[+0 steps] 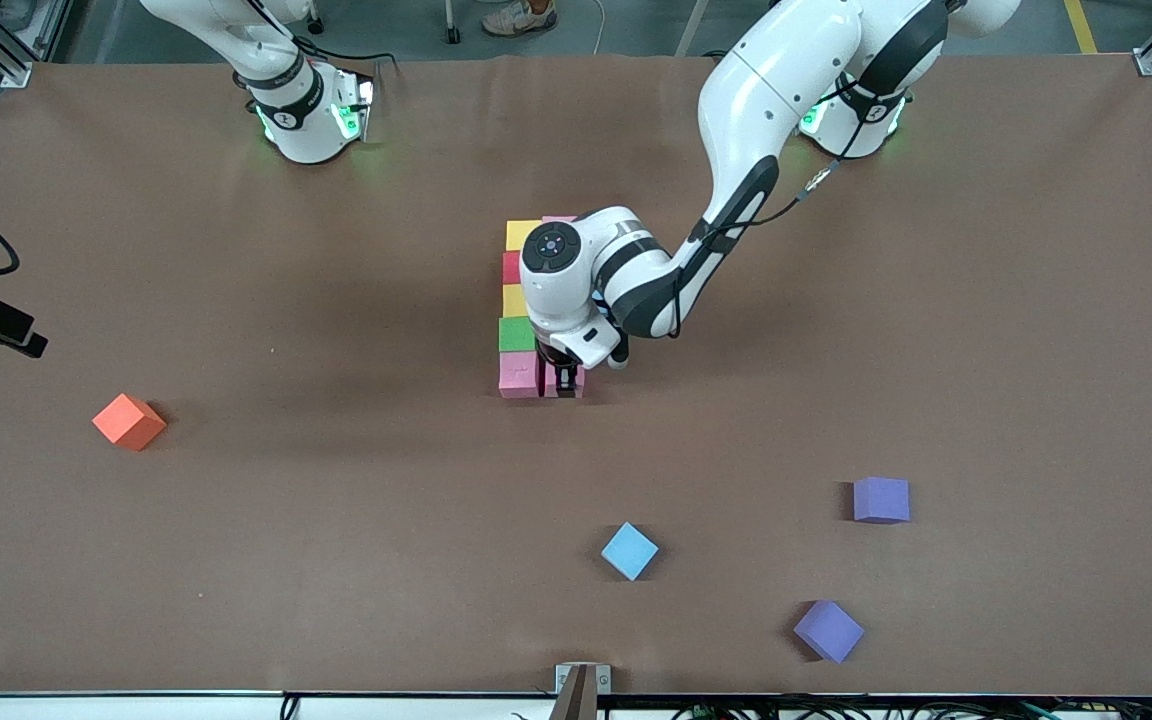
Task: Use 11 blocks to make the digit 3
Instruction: 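Place the pink cube below the green cube while the right gripper withdraws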
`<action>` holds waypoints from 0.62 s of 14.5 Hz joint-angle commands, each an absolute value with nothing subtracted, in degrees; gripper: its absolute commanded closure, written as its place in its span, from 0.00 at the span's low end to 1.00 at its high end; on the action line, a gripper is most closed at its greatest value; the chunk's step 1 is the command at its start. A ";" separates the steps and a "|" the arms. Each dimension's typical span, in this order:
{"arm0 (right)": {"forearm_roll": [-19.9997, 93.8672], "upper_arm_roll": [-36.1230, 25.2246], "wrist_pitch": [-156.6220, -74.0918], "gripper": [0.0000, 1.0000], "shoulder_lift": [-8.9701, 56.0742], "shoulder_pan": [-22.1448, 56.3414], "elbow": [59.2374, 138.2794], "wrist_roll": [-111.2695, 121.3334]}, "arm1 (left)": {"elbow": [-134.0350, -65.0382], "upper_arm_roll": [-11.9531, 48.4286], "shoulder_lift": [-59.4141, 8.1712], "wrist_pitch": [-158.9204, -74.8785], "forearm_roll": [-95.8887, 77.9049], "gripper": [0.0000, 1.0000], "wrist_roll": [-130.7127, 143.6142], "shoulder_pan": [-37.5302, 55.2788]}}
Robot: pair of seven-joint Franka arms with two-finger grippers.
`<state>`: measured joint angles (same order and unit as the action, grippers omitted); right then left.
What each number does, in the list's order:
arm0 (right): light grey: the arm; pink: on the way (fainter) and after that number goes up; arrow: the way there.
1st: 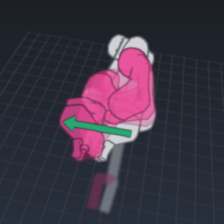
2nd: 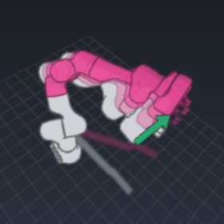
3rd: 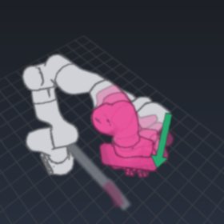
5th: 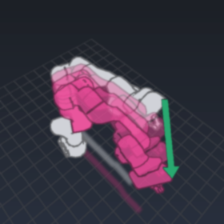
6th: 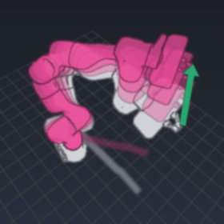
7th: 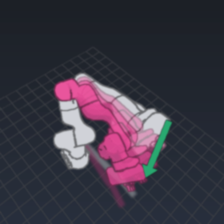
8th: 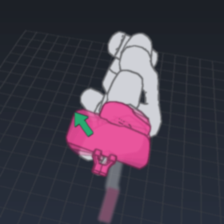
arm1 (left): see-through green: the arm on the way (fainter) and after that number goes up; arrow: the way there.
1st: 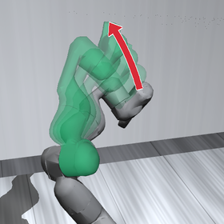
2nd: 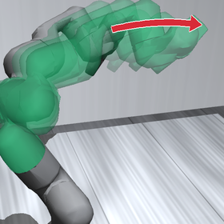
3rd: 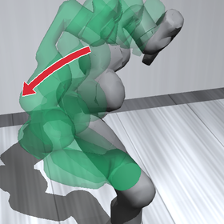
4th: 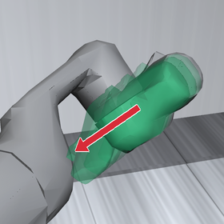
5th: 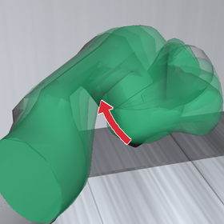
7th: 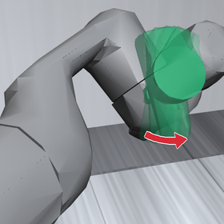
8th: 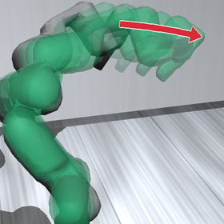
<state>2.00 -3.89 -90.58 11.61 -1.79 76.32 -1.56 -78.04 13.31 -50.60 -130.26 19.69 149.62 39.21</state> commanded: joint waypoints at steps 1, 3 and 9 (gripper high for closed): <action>1.76 -3.60 -90.96 0.00 8.10 -1.67 81.28 -0.79 | -76.99 12.39 -51.33 -131.31 19.25 0.73 149.94 39.99; 1.06 -3.60 -93.32 0.00 5.55 -1.67 85.50 -0.62 | -76.82 12.39 -51.33 -131.40 19.25 0.73 149.94 39.99; 1.05 -3.52 -96.86 0.00 4.66 -1.67 87.89 4.48 | -76.55 12.39 -51.33 -131.83 19.25 0.73 149.94 39.90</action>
